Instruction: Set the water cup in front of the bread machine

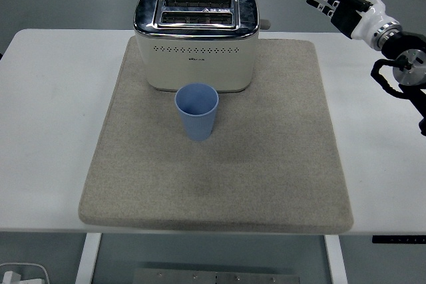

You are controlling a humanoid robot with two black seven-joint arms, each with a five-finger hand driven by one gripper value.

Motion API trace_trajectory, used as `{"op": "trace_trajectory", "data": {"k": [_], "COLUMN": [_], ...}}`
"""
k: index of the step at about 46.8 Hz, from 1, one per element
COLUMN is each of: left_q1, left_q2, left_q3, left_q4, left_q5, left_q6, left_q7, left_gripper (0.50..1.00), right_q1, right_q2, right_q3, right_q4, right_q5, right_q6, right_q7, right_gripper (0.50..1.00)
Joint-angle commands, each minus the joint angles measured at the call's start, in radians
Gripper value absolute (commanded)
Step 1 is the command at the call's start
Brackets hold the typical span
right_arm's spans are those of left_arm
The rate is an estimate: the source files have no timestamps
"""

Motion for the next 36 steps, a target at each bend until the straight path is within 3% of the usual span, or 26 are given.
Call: {"op": "trace_trajectory", "data": {"k": [1, 7, 17, 25, 36], "left_q1": [0.001, 0.0, 0.0, 0.001, 0.001], "left_q2": [0.0, 0.0, 0.0, 0.0, 0.0], "left_q3": [0.0, 0.0, 0.0, 0.0, 0.0], "left_q4": [0.0, 0.0, 0.0, 0.0, 0.0], "left_q5": [0.0, 0.0, 0.0, 0.0, 0.0], "left_q6": [-0.001, 0.002, -0.001, -0.001, -0.001], "left_q7": [0.0, 0.0, 0.0, 0.0, 0.0], "left_gripper": [1.0, 1.0, 1.0, 1.0, 1.0], "right_q1": [-0.011, -0.018, -0.042, -0.067, -0.08], "right_q2": [0.017, 0.035, 0.069, 0.118, 0.126], "right_q3": [0.001, 0.0, 0.001, 0.003, 0.003], "right_q4": [0.001, -0.001, -0.004, -0.007, -0.008], "right_q5": [-0.001, 0.0, 0.0, 0.0, 0.0], "right_q6": [0.001, -0.001, -0.009, -0.01, -0.01], "right_q7": [0.028, 0.048, 0.136, 0.14, 0.152], "right_gripper": [0.932, 0.932, 0.932, 0.932, 0.932]}}
